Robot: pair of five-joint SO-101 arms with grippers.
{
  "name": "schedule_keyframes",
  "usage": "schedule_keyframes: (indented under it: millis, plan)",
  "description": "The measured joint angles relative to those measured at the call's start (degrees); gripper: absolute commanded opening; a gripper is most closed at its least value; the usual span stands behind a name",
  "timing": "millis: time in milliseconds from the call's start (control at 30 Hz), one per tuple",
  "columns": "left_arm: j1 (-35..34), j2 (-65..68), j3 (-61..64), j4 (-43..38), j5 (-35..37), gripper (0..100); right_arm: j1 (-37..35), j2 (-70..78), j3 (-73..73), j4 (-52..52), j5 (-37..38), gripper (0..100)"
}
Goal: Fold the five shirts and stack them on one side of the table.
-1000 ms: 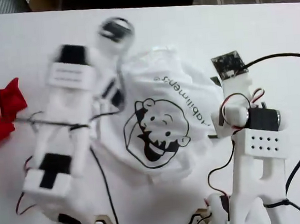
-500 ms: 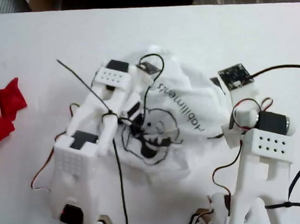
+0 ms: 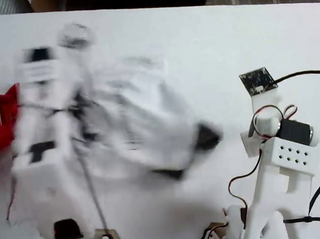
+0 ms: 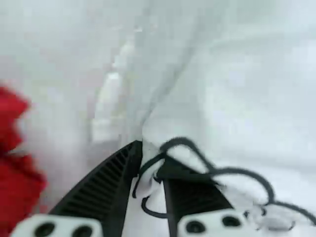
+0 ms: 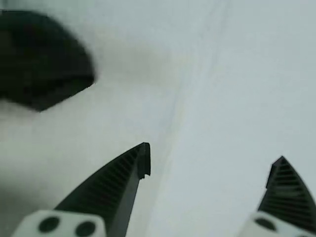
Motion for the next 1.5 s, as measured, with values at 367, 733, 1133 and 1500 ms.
schedule_keyframes:
  millis: [367,733,1133,1500]
  plan:
    - [-32.6,-13.0,-14.7,0.9,-7.7,3,0.0,0.0,0.4,-1.2,0.0,37.3]
    - [-34.5,-13.1,-6.2,-0.1,-7.8,6,0.0,0.1,9.3,-6.2,0.2,37.3]
    - [-28.1,-14.6,-22.3,1.2,-8.0,31,0.0,0.0,9.7,-6.4,0.2,37.3]
    - [-22.1,-15.5,-5.5,1.7,-8.0,30,0.0,0.0,9.7,-6.4,0.2,37.3]
